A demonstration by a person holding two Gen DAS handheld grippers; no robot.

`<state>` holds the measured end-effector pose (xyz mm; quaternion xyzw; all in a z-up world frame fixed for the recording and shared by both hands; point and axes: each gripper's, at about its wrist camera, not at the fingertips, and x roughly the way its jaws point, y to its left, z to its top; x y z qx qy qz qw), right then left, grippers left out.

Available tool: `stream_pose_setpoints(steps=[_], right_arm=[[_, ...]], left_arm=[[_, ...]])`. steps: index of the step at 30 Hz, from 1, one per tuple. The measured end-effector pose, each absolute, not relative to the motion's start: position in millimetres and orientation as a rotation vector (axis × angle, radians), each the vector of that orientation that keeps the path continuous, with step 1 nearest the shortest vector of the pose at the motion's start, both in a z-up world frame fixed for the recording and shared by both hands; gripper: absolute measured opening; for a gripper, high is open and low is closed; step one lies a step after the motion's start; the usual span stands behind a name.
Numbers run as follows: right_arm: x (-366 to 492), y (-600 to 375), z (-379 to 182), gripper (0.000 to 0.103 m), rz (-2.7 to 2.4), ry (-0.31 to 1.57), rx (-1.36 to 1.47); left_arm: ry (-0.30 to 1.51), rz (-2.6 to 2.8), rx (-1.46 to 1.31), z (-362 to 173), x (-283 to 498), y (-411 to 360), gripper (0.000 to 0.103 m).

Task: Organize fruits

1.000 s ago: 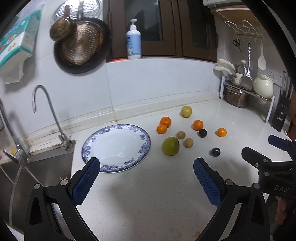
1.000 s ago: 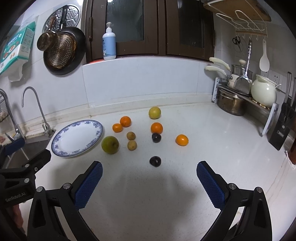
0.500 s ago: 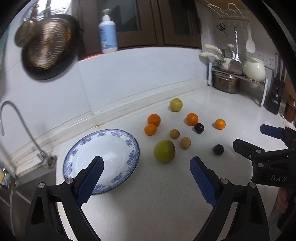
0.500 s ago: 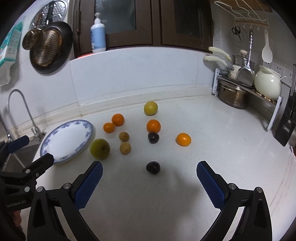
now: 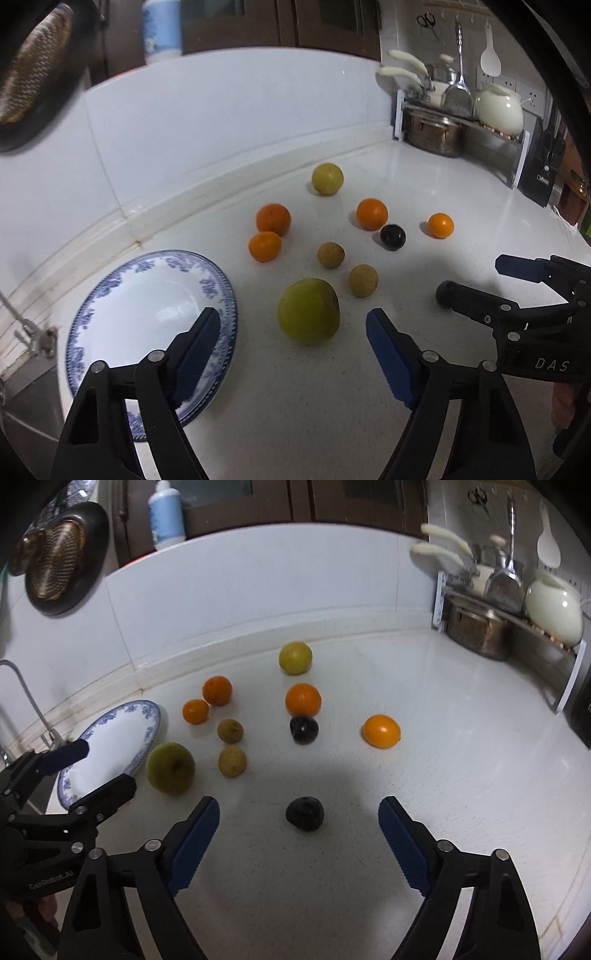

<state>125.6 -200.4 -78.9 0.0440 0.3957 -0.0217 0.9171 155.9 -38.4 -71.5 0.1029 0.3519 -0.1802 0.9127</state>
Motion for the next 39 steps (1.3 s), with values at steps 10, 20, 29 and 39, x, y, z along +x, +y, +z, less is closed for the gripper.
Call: stream_pose_setpoints(steps=[10, 20, 29, 39], right_arm=[[145, -207, -103, 0.068, -0.026, 0.904, 0.124], [151, -205, -112, 0.043, -0.007, 0.937, 0.100], [152, -205, -115, 0.030, 0.017, 0.943, 0.081], [144, -200, -103, 0.029, 0.074, 0.899, 0.062]], left_arm=[[0.819, -0.410, 0.219, -94, 181, -52, 0.069], [0.864, -0.426, 0.222, -107, 193, -59, 0.055], [0.882, -0.403, 0.202, -106, 195, -59, 0.047], [0.873, -0.388, 0.158, -96, 181, -54, 0.047]])
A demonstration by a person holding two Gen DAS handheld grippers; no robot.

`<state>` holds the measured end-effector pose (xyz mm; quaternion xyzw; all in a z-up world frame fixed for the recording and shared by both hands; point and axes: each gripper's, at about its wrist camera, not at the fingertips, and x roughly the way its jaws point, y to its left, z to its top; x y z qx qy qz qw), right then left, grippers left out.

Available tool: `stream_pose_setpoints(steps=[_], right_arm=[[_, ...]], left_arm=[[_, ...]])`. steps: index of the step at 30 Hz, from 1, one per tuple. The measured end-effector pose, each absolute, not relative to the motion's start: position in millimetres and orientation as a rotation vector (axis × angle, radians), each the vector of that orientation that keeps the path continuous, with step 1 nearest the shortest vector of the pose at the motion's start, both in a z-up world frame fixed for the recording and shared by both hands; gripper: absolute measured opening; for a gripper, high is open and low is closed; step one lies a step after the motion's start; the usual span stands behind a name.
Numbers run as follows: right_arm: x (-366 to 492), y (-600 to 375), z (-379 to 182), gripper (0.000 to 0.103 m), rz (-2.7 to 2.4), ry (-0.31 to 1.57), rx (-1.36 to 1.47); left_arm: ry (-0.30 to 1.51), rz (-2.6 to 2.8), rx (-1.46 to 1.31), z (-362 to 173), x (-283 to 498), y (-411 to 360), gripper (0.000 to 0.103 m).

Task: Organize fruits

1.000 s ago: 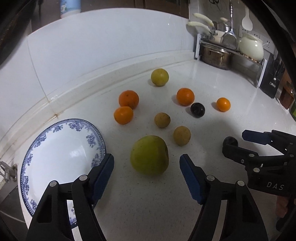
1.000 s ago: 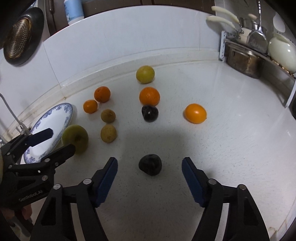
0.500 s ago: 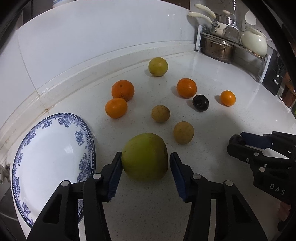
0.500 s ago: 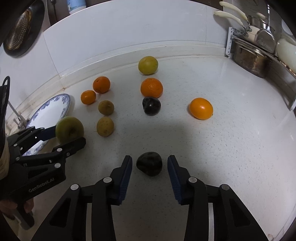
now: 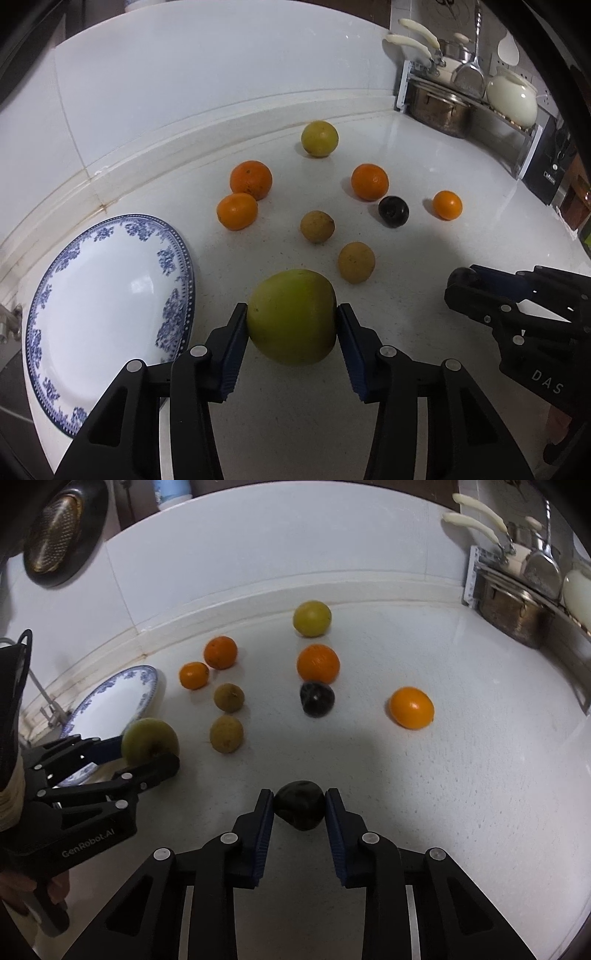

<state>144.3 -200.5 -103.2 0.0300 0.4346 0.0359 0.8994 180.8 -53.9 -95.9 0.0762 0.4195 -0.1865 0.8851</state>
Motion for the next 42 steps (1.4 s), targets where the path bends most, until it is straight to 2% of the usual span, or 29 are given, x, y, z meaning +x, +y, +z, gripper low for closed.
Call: stream_pose_setpoints(steps=[18, 21, 23, 24, 25, 29, 31, 33, 42], right_arm=[[134, -162, -60, 0.029, 0.272, 0.786, 0.004], [134, -150, -53, 0.029, 0.313, 0.766, -0.016], [135, -143, -50, 0.029, 0.342, 0.757, -0.022], [136, -138, -49, 0.029, 0.357, 0.754, -0.028], [139, -134, -50, 0.030, 0.366, 0.759, -0.031], [139, -121, -51, 0.029, 0.402, 0.753, -0.042], [136, -117, -56, 0.029, 0.419, 0.745, -0.061], [136, -119, -64, 0.029, 0.415, 0.766, -0.059], [127, -135, -82, 0.029, 0.396, 0.796, -0.067]], left_arm=[[0.739, -0.218, 0.082, -45, 132, -4, 0.045], [0.703, -0.173, 0.078, -37, 125, 7, 0.026], [0.686, -0.159, 0.065, -33, 124, 14, 0.021], [0.695, -0.165, 0.050, -35, 125, 19, 0.016], [0.714, -0.174, 0.023, -37, 127, 25, 0.015], [0.755, -0.176, -0.044, -50, 117, 38, 0.018], [0.774, -0.199, -0.043, -54, 106, 34, 0.027], [0.787, -0.208, -0.032, -59, 94, 29, 0.032], [0.827, -0.185, -0.074, -72, 79, 23, 0.033]])
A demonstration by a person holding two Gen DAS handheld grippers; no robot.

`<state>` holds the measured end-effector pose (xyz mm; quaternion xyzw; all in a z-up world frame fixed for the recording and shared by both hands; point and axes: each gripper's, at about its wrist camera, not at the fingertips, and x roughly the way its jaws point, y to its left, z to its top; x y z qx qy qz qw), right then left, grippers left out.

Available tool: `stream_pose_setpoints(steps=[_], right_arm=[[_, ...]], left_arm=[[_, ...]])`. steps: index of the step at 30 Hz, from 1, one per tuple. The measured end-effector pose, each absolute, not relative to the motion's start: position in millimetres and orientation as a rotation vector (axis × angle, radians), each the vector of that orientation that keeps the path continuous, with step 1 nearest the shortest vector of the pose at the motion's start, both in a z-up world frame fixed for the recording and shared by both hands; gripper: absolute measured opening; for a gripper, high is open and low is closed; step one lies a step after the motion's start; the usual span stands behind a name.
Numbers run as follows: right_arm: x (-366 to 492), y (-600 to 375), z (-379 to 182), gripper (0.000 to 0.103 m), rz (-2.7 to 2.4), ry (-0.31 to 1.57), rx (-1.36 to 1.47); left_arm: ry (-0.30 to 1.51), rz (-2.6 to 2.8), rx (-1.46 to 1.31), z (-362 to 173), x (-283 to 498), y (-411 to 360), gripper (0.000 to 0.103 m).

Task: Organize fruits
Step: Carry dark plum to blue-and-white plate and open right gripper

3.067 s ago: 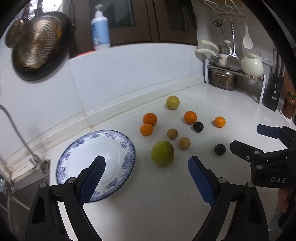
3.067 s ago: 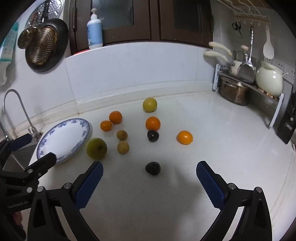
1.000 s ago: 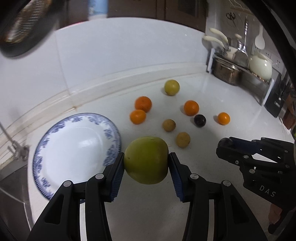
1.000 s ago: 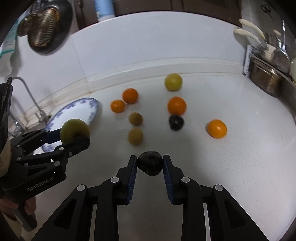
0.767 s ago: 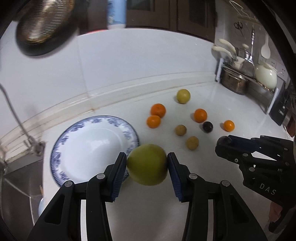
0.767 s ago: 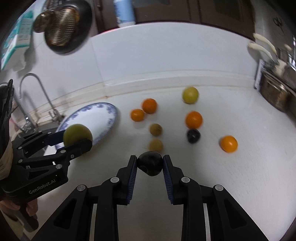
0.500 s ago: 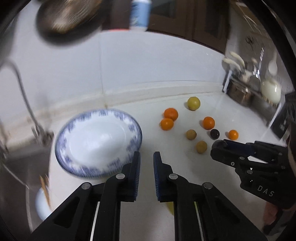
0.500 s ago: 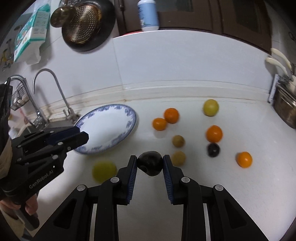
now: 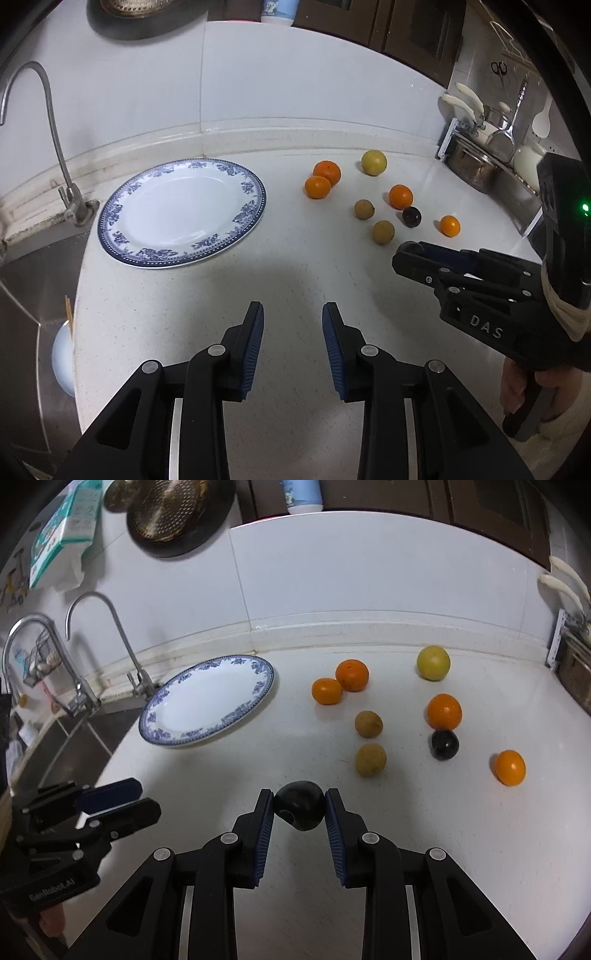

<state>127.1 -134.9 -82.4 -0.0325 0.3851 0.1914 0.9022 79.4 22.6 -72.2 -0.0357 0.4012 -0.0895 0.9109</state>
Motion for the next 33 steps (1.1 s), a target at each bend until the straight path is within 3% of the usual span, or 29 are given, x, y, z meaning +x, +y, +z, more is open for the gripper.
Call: stream_pose_setpoints(steps=[33], right_arm=[[173, -59, -64, 0.029, 0.714, 0.760, -0.217]], left_arm=[[0.806, 0.055, -0.113, -62, 77, 59, 0.042]])
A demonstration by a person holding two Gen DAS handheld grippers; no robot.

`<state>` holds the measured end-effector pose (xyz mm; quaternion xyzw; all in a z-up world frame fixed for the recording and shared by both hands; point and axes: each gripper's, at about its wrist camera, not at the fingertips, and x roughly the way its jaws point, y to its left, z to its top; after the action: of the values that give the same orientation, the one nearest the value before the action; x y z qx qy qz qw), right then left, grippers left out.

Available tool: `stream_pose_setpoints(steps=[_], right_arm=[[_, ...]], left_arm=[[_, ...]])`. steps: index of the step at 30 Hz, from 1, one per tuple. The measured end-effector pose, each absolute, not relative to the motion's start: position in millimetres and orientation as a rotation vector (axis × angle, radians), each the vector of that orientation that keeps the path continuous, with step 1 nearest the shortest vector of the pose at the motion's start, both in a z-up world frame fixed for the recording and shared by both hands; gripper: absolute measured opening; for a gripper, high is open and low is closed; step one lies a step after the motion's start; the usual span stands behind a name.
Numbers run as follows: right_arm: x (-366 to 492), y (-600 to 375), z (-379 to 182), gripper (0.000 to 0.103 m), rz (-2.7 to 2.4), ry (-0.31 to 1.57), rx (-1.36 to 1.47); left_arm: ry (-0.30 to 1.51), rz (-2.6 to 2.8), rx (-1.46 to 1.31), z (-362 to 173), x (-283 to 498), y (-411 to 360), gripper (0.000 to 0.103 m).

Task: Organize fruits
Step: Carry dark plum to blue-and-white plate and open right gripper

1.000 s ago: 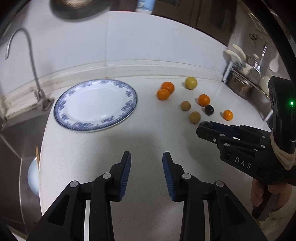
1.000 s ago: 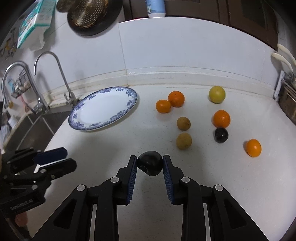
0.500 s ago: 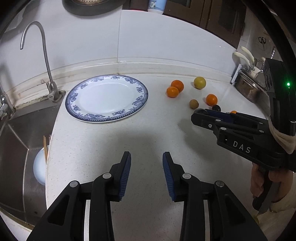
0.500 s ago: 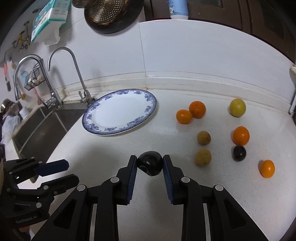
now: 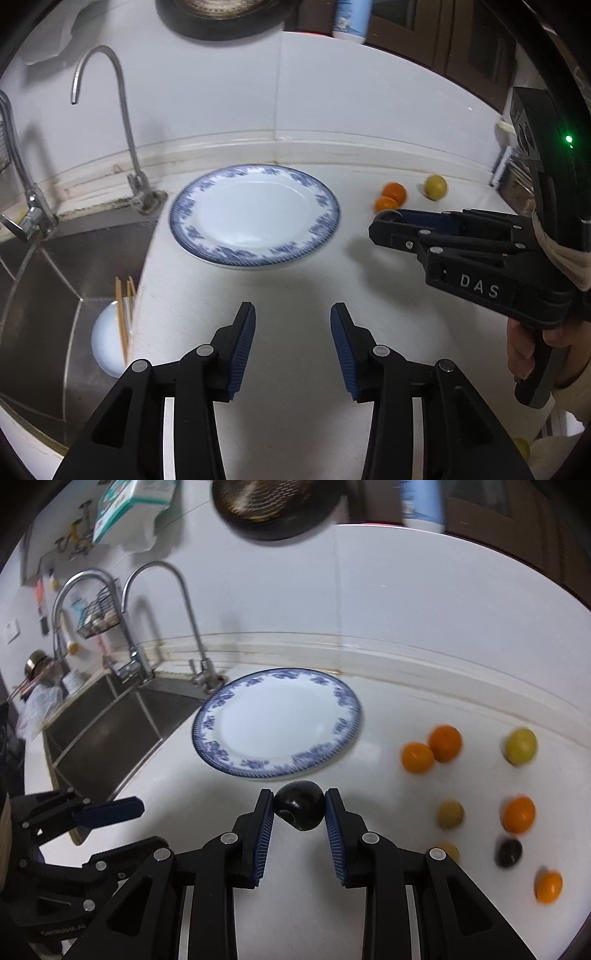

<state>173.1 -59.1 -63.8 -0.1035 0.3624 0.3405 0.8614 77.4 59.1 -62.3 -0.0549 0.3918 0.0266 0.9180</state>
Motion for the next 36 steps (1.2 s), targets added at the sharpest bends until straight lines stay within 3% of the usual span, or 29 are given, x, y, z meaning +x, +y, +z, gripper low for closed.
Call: stream_pose_setpoints(steps=[22, 24, 25, 29, 36], right_arm=[[240, 20, -99, 0.030, 0.836, 0.834, -0.323], [239, 21, -99, 0.046, 0.833, 0.831, -0.321], [238, 19, -98, 0.048, 0.828, 0.822, -0.317], [230, 8, -88, 0.048, 0.818, 0.811, -0.299], [202, -25, -56, 0.048, 0.776, 0.781, -0.279]], left_arm=[[0.845, 0.198, -0.122, -77, 121, 107, 0.047], [0.841, 0.198, -0.123, -76, 121, 107, 0.047], [0.839, 0.196, -0.124, -75, 120, 106, 0.047], [0.821, 0.180, -0.127, -69, 112, 101, 0.048], [0.756, 0.141, -0.103, -43, 89, 80, 0.057]])
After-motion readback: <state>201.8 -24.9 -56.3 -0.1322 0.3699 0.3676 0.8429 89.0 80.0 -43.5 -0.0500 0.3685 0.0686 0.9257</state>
